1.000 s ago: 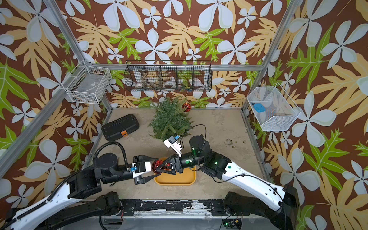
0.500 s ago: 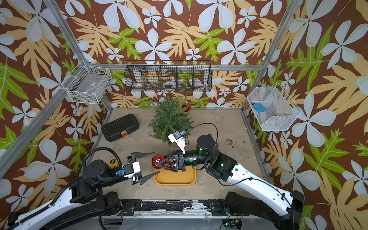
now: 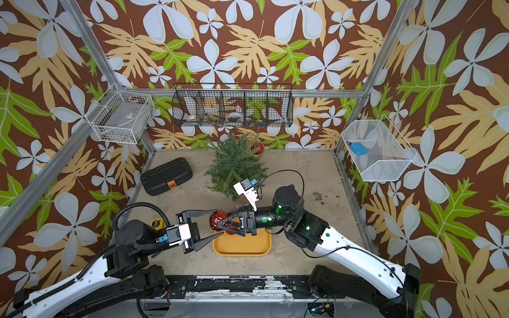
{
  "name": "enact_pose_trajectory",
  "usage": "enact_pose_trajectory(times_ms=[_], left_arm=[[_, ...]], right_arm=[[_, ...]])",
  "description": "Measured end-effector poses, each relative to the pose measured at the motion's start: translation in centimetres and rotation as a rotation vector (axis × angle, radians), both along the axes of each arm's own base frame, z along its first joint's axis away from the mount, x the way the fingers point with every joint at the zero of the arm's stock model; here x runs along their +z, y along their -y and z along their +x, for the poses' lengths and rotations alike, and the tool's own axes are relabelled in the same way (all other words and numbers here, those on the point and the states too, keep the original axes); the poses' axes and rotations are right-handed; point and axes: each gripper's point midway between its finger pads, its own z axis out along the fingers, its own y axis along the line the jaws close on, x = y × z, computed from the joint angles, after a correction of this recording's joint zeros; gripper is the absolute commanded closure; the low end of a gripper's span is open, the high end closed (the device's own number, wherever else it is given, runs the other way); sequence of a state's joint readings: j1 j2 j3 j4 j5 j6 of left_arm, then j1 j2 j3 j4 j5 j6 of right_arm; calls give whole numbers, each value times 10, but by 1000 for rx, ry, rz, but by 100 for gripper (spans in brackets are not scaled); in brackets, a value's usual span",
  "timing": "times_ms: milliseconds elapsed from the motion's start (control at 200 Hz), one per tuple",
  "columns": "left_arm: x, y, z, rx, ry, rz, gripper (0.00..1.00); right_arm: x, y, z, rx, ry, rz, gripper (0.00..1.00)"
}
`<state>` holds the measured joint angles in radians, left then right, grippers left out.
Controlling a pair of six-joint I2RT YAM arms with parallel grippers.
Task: Decorate the small christmas tree with ornaments
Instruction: Pick up an ornament from the container.
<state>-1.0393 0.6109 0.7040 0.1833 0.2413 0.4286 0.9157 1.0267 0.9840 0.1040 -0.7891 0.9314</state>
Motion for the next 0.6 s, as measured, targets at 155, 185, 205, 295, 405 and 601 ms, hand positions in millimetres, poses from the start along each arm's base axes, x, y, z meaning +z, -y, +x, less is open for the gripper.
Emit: enact_pose_trajectory(times_ms=[155, 185, 205, 295, 405, 601], left_arm=[[-2, 1, 0, -3, -1, 3, 31], [-2, 1, 0, -3, -2, 4, 30], [-2, 1, 0, -3, -2, 4, 30], [-2, 2, 1, -1, -3, 5, 32], [-3, 2, 2, 1, -4, 8, 37], [-4, 3, 2, 1, -3, 9, 44]], right_arm=[[2, 1, -1, 0, 3, 4, 44], [2, 1, -1, 0, 0, 4, 44], [2, 1, -1, 0, 1, 5, 44], [3, 2, -1, 0, 2, 6, 44], [4, 2, -2, 0, 4, 9, 44], [5, 3, -3, 0, 8, 12, 44]])
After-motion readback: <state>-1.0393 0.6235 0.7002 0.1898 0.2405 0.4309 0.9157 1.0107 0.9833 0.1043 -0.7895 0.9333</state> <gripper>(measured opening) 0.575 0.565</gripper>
